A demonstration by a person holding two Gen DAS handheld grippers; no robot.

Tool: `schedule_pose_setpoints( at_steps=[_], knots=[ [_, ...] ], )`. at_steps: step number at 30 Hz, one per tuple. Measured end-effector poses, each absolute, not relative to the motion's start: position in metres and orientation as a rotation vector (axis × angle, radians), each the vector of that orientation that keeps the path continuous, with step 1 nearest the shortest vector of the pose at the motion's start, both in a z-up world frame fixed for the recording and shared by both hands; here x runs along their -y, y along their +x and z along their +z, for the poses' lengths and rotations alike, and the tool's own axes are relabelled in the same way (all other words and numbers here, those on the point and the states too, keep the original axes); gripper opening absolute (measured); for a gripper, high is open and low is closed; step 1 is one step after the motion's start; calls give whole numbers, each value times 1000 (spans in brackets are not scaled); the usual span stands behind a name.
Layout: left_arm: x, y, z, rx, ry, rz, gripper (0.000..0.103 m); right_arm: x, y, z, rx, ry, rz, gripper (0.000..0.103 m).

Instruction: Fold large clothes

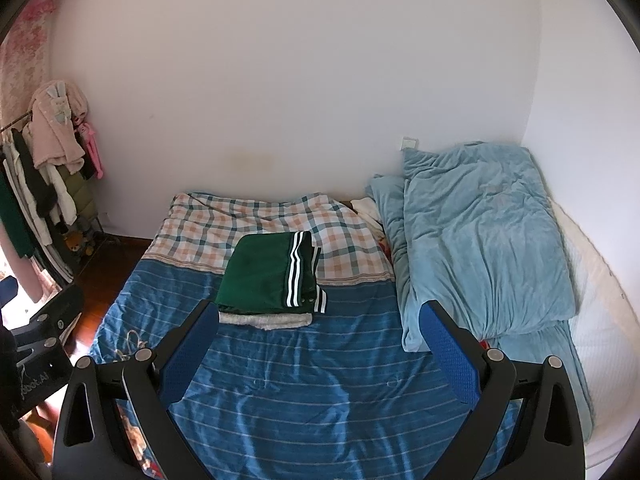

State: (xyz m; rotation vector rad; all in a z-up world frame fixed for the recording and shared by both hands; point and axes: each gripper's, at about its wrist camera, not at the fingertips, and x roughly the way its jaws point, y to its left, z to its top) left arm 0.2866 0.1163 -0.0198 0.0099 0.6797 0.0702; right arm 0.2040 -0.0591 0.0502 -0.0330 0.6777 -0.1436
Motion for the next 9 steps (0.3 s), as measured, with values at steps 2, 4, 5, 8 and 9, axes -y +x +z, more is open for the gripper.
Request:
schedule_pose_setpoints(
  at_steps=[2, 4, 5, 8, 9],
  knots=[
    [-120, 286, -21, -681, 8, 75, 102, 58, 206, 50, -675, -35, -140, 101],
    [-120, 286, -21, -681, 8, 78, 102, 56, 205, 49, -674, -34, -135, 102],
    [-121, 286, -22, -682, 6, 81, 102, 57, 206, 49, -674, -37, -137, 102],
    [-122, 286, -22, -681, 8, 82, 102, 55, 206, 48, -675, -37, -134, 102],
    [-123, 286, -22, -681, 5, 83, 102, 54, 206, 48, -676, -38, -134, 102]
  ],
)
